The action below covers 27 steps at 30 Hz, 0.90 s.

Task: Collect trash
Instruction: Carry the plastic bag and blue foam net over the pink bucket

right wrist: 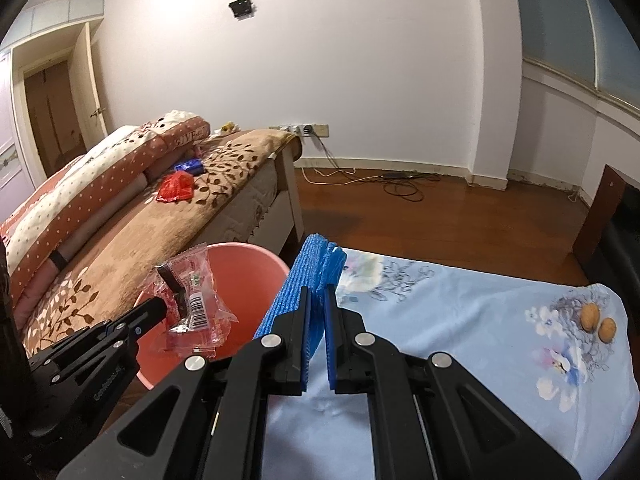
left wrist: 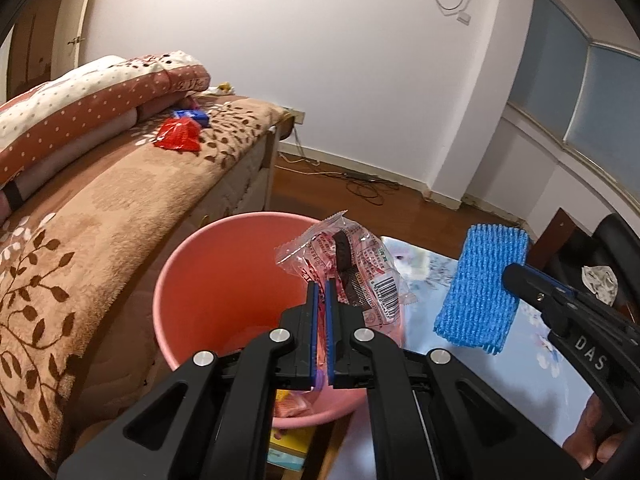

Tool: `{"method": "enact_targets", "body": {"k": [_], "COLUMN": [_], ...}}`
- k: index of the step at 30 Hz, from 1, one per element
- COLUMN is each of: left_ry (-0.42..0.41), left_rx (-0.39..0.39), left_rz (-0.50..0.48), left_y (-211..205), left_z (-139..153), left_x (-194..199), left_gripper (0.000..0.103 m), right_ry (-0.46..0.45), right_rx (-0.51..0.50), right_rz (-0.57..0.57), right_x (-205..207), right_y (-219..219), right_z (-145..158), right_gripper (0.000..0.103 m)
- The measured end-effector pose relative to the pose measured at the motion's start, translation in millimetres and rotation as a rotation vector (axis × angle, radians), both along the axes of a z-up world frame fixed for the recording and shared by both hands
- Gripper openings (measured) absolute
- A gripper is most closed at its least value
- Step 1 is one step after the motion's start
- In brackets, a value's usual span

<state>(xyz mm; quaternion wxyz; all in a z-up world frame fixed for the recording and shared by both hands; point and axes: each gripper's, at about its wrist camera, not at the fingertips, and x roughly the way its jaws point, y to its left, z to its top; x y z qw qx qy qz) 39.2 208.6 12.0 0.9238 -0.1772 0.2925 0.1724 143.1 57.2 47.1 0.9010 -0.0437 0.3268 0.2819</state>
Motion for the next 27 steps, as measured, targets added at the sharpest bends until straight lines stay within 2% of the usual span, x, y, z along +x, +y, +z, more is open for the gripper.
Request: {"method": "enact_targets", "body": {"k": [12,27], "left_ry": [0.043,0.114], "left_rx": [0.003,0.006], "left_rz": [0.058,0.072], "left_y": [33,44], "left_z": [-18,-39], "left_x": [3,6], "left_gripper": [0.002,0.003], "right_ry": [0.003,0.012], "right_rx": [-0.033,-0.08], "right_rz": [0.027,0.077], "right_x": [9,5], "right_y": [35,58], "right_z": [-12,-28], "right_gripper": [0.006,0.006]}}
